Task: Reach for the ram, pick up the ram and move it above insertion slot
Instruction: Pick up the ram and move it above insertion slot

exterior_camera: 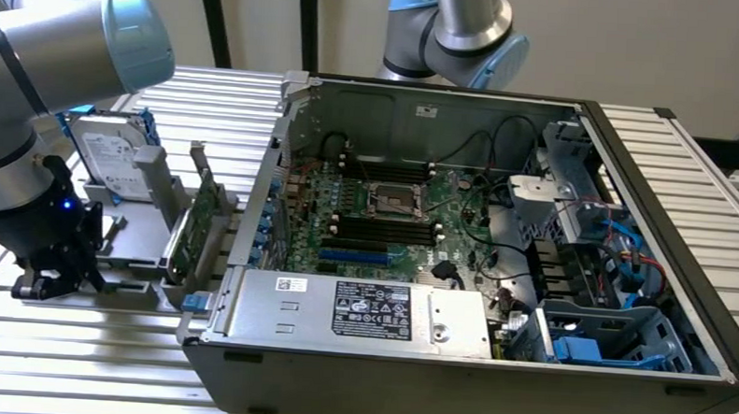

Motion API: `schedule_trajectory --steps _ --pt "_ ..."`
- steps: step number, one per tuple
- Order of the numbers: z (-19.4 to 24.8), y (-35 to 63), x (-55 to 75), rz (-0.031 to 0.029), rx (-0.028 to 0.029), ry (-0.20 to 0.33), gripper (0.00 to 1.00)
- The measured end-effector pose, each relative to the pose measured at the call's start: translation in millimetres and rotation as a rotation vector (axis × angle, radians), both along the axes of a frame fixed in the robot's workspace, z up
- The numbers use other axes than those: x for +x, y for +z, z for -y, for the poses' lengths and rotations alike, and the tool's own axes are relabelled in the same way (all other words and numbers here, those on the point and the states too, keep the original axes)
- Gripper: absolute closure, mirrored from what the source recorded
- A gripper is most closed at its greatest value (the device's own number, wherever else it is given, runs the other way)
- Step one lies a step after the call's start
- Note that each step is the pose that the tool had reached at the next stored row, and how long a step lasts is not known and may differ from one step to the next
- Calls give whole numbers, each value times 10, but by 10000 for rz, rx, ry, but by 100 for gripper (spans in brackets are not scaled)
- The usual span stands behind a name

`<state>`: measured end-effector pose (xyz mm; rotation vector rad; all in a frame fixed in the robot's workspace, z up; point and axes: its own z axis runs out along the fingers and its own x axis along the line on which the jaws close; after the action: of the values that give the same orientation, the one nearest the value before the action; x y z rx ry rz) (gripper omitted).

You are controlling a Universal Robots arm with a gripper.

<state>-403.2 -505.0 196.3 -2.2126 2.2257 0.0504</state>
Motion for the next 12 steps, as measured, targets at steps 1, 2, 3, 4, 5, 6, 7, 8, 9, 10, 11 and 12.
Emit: schedule_trajectory --steps 1,2,3,4,5,6,7,8,9,10,11,12 --pt "0 0 0 0 0 0 86" --pt "0 0 0 0 0 -1 86" --pt "0 0 0 -1 0 0 86" --pt "0 0 0 0 0 0 86" --pt "0 1 0 0 0 0 86" --pt "0 6 0 -1 -1 0 86" --pt "0 12 0 -1 -1 0 86" --pt "0 24 0 -1 0 -1 86" --pt "0 41 0 0 0 0 86" --pt "0 66 0 -1 0 0 86" --pt "0 100 0 -1 -1 0 86" --pt "0 137 0 0 0 0 86"
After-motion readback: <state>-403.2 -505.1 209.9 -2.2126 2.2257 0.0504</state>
